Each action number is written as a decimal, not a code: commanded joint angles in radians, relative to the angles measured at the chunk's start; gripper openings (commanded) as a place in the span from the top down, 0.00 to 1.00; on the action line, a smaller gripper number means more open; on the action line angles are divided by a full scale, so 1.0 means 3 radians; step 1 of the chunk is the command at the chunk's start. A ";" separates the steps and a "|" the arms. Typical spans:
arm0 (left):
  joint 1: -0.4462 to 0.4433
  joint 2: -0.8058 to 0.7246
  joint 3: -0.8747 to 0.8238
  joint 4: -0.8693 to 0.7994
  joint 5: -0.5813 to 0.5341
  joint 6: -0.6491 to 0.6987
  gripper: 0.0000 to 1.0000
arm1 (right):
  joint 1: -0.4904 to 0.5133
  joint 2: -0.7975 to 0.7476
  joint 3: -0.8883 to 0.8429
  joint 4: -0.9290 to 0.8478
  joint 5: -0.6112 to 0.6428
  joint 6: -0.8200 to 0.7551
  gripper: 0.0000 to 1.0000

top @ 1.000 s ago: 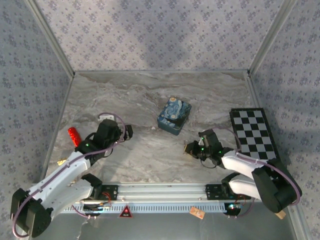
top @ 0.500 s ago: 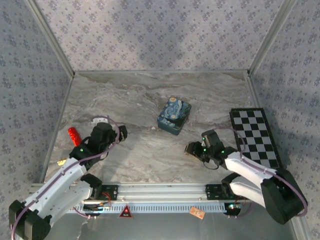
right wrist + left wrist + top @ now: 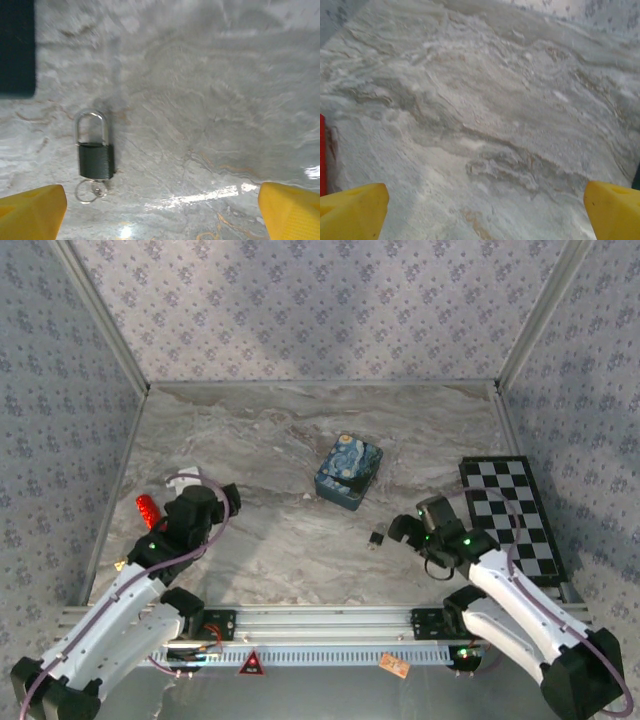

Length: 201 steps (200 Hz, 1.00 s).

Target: Unlock the padlock with the key

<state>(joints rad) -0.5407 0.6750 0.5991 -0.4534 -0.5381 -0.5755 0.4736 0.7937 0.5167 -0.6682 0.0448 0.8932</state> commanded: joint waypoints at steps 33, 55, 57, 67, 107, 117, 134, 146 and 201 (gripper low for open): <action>0.0023 0.0233 -0.0072 0.1388 -0.0656 0.0631 0.00 | 0.0080 -0.0100 0.0859 -0.0648 0.0908 -0.0696 0.00; 0.0046 0.0522 -0.0151 0.2010 -0.0692 0.0739 0.00 | 0.0080 -0.0228 0.0987 -0.0461 0.1319 -0.0979 0.00; 0.0056 0.0552 -0.0151 0.2046 -0.0689 0.0808 0.00 | 0.0079 -0.0245 0.0988 -0.0422 0.1362 -0.1014 0.00; 0.0068 0.0705 -0.0106 0.2150 -0.0648 0.1134 0.00 | 0.0073 -0.0327 0.0967 -0.0217 0.1572 -0.1165 0.00; 0.0151 0.1047 -0.0153 0.2549 -0.0686 0.1858 0.00 | 0.0049 -0.0625 0.0610 0.1042 0.1710 -0.2206 0.00; 0.0238 0.0994 -0.0258 0.2643 -0.0609 0.1892 0.00 | 0.0035 -0.0605 0.0591 0.1182 0.1705 -0.2402 0.00; 0.0425 0.0919 -0.0419 0.2706 -0.0448 0.1883 0.00 | -0.0015 -0.0467 0.0695 0.1120 0.1780 -0.2543 0.00; 0.0509 0.0922 -0.0487 0.2696 -0.0594 0.1830 0.00 | -0.0064 -0.0381 0.0732 0.1098 0.1787 -0.2653 0.00; 0.0847 0.1055 -0.0780 0.2898 -0.0762 0.1699 0.00 | -0.0255 -0.0370 0.0175 0.1715 0.1789 -0.2885 0.00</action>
<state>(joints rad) -0.3103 0.9653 0.3798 0.3252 -0.7513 -0.0795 0.4290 0.6815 0.6430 -0.2703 0.5503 0.0914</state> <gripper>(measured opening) 0.997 0.998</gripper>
